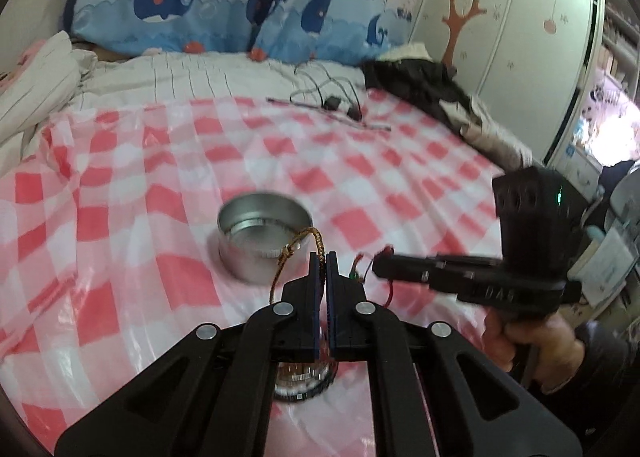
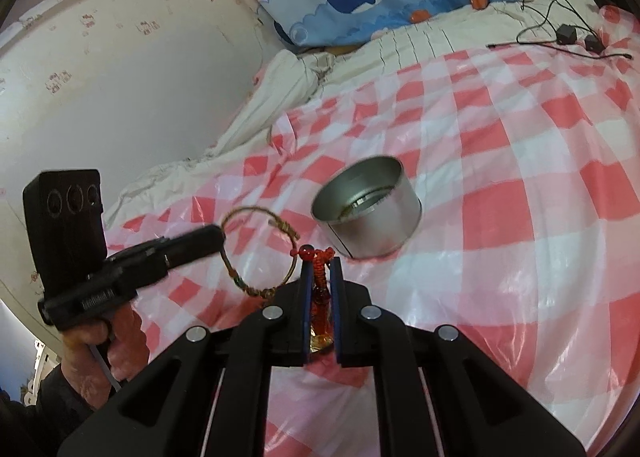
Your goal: Organize jewelry
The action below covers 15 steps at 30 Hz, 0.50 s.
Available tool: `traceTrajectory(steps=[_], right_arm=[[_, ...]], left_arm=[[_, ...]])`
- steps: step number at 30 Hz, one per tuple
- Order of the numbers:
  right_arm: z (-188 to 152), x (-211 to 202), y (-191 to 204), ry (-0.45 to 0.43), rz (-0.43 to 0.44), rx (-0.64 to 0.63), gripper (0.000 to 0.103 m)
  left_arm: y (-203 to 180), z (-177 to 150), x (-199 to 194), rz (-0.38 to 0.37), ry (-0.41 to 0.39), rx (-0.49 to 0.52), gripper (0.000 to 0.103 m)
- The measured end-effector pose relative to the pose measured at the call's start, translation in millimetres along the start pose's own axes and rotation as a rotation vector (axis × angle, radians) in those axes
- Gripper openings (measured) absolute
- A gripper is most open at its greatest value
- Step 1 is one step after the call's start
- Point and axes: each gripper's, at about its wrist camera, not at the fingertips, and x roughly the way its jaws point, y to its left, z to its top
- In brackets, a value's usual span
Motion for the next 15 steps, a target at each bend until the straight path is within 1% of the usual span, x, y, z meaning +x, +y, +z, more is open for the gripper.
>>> traceTrajectory(steps=[6,9,11,12,13,14,15], right_arm=[[19.1,-2.9,3.1,-0.027,-0.022,-0.039,0.009],[28.6,-2.6,-2.9,-0.036,-0.033,-0.034,0.009],[36.5,-1.1,-5.9,-0.043,-0.040,-0.039,0.009],[40.8,0.3,-6.9,-0.045,-0.045,-0.043,0.009],[44.0,1.5,-8.4,-0.045,-0.047,-0.046,0.009],[47.8,4.2,-9.9,-0.043,-0.050,-0.048,0.009],[50.4,6.3,-11.3,-0.041,-0.053,-0.051,0.009]], left_arm=[[-1.7,32.2,7.2,-0.043,-0.030,0.010,0.002],[6.4,45.4,20.3,-0.095,-0.041,-0.033,0.002],[18.6,50.8,35.2,-0.148,-0.047,-0.086,0.002],[24.4,50.8,43.8,-0.173,-0.043,-0.112,0.002],[31.1,50.9,54.5,-0.181,-0.028,-0.134,0.003],[35.8,49.9,64.1,-0.170,-0.009,-0.142,0.003],[43.4,47.7,79.5,-0.117,0.033,-0.148,0.003]])
